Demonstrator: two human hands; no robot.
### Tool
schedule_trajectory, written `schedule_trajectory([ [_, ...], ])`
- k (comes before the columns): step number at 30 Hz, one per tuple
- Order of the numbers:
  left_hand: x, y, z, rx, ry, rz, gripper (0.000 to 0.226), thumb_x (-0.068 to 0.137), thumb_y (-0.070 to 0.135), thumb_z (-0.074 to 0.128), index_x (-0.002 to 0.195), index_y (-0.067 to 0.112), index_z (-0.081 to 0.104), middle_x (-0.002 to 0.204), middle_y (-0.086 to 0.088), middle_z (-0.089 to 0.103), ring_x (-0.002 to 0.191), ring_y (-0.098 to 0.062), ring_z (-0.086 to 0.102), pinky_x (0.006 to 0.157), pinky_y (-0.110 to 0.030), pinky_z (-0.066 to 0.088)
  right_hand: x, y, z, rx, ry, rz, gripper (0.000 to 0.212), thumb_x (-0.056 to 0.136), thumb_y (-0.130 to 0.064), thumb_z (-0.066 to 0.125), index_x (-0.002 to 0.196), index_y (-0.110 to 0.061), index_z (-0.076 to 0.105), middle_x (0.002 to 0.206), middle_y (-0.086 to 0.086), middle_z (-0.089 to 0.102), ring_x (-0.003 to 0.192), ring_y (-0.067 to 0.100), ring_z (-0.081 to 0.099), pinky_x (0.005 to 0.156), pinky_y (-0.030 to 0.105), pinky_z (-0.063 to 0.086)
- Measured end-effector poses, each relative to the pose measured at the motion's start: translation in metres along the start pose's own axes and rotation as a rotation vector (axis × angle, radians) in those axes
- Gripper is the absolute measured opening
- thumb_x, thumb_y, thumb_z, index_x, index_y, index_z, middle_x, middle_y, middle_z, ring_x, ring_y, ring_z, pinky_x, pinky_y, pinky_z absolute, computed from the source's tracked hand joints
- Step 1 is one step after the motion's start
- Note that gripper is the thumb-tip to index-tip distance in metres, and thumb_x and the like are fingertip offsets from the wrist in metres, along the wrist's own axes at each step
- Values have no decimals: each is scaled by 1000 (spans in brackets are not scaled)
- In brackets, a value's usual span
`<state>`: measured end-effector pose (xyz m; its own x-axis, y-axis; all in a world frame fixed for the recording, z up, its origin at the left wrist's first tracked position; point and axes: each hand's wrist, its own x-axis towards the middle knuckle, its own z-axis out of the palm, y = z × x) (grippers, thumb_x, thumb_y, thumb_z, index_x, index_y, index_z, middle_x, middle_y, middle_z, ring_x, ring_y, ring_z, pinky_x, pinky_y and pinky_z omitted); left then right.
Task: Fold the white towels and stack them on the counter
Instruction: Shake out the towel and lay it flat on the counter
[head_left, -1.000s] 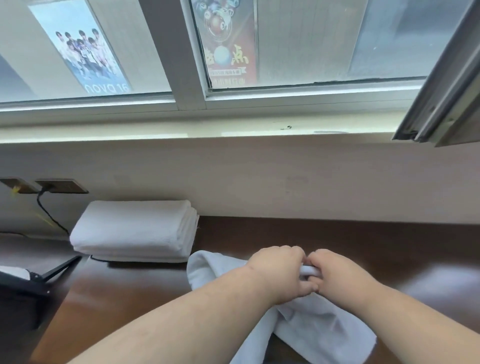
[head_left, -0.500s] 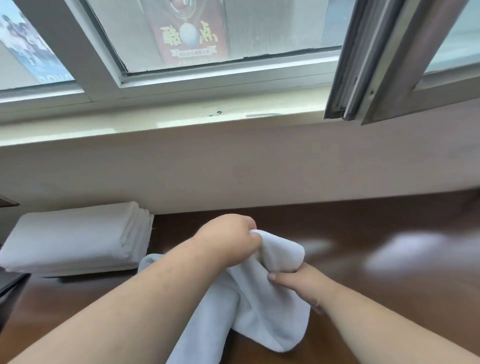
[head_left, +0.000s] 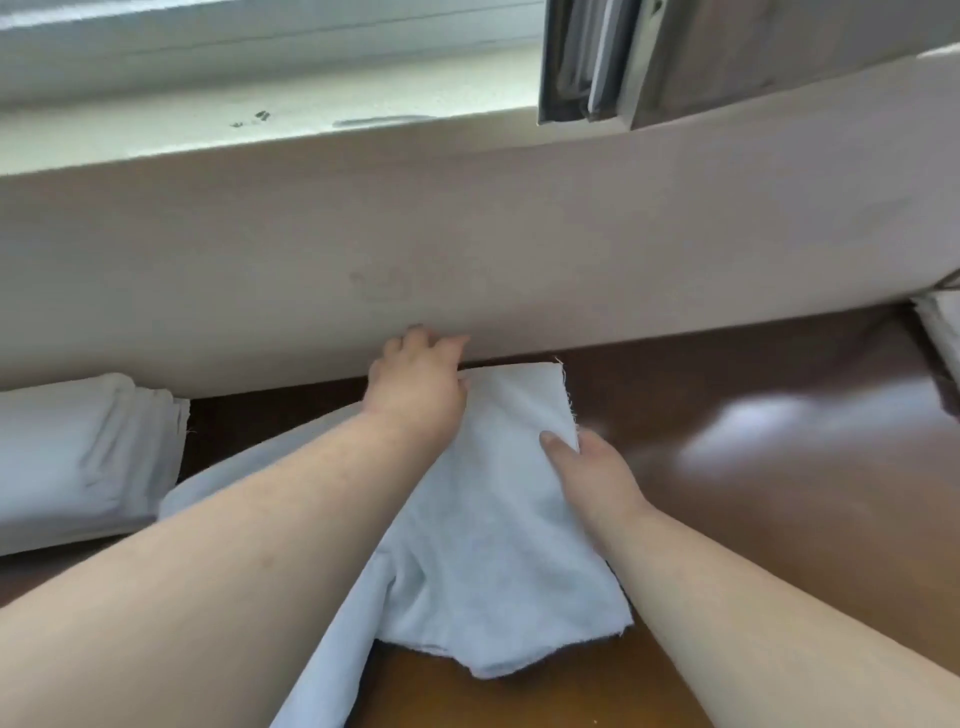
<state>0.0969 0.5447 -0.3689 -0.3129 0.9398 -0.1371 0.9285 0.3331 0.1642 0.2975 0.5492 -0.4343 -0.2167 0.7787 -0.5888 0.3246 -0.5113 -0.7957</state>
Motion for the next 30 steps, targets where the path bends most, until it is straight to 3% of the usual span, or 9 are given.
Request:
schedule_trajectory([
  [2,-17,26,30,-90,-117,99,44,95,32,49,139,32,45,134,-3,45,121,-27,43,95,-38,39,21,4,-16,-102,36,28,25,91,-39,59,96,-17,71,88,4,75,83,26,72,80,43,58],
  [4,-42,48,59,-122,-313,186,45,97,33,45,142,32,41,138,-1,44,127,-25,41,101,-37,39,35,14,-31,-104,-63,124,23,92,-33,61,99,-15,71,95,10,75,88,30,72,77,40,57],
  [7,-70,61,96,-44,-518,212,56,99,30,39,152,30,21,158,-1,21,141,-26,23,113,-40,28,34,35,-48,-143,-170,271,22,92,-35,63,99,-15,69,99,8,75,88,24,72,71,31,51],
  [10,-75,62,113,28,-580,208,60,100,25,37,154,33,11,163,1,0,148,-25,3,117,-38,17,31,53,-58,-313,-201,281,24,89,-37,65,103,-17,67,100,4,73,92,23,69,83,39,57],
  [14,-63,66,123,9,-560,218,56,100,35,35,152,40,15,163,5,-2,148,-23,0,116,-38,16,30,55,-65,-564,-158,171,28,91,-43,60,103,-18,63,96,1,69,87,22,66,78,37,56],
  [18,-59,67,127,-28,-535,208,56,99,38,39,150,43,19,162,9,1,147,-20,1,114,-38,22,24,57,-67,-763,-10,109,40,88,-46,63,112,-23,42,96,-4,59,81,18,59,64,33,44],
  [22,-78,54,119,-89,-422,164,53,97,34,43,148,38,28,161,1,14,145,-24,13,113,-37,21,16,53,-46,-1028,79,-304,58,84,-35,67,132,-28,36,131,1,42,119,24,42,91,38,40],
  [25,-102,22,105,-120,-256,45,53,96,33,44,147,33,33,157,-1,25,141,-25,25,112,-37,23,9,40,-4,-1118,-78,-597,53,87,-32,61,136,-27,43,143,1,36,132,24,31,105,37,31],
  [30,-162,-71,83,-195,-38,-289,52,95,33,48,145,29,38,152,-1,36,138,-23,32,113,-36,24,-9,17,94,-1258,-403,-759,56,92,-37,54,145,-27,39,158,2,24,147,22,14,116,37,18],
])
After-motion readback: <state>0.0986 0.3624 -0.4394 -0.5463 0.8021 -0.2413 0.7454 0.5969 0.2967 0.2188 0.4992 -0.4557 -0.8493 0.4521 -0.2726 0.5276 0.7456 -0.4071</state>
